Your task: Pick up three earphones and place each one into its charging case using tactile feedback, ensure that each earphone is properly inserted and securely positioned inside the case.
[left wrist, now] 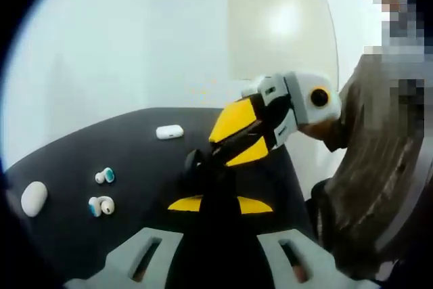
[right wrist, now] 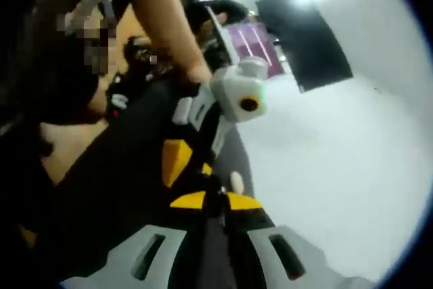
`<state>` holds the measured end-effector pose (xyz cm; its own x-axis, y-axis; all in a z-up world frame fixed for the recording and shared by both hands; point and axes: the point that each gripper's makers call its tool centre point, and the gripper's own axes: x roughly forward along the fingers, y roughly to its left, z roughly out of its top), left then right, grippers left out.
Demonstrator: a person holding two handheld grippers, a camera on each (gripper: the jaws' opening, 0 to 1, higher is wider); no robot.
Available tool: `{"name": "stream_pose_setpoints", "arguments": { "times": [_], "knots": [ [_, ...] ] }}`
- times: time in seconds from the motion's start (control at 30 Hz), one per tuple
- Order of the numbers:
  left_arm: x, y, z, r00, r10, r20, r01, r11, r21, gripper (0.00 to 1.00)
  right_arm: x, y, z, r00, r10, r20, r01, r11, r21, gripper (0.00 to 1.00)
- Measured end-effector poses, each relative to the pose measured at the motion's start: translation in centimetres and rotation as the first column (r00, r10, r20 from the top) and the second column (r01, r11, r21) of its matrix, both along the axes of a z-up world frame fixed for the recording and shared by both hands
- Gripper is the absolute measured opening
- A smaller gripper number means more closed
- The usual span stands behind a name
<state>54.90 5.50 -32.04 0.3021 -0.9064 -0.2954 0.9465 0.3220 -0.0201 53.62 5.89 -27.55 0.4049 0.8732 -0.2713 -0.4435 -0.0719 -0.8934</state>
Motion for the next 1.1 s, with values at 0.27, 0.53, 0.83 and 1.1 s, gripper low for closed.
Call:
{"name": "stream_pose_setpoints", "arguments": {
  "times": [0.27, 0.53, 0.83, 1.1],
  "knots": [
    [0.0, 0.0, 0.0, 1.000, 0.000, -0.003, 0.000, 1.000, 0.002, 0.14, 0.5, -0.8, -0.4, 0.985, 0.019, -0.172, -0.008, 0.998, 0.063, 0.14],
    [0.1, 0.0, -0.1, 1.000, 0.001, -0.005, -0.001, 1.000, 0.002, 0.14, 1.9, -2.8, -0.5, 0.702, 0.133, -0.700, 0.076, 0.963, 0.259, 0.22],
    [0.2, -0.1, -0.1, 1.000, 0.001, -0.006, -0.001, 1.000, 0.001, 0.14, 2.7, -2.1, -1.3, 0.325, 0.247, -0.913, 0.089, 0.953, 0.289, 0.31],
    [0.2, -0.2, -0.1, 1.000, -0.001, -0.007, 0.001, 1.000, 0.000, 0.14, 1.0, 0.0, -3.4, 0.372, 0.196, -0.907, 0.013, 0.976, 0.216, 0.20]
  ]
}}
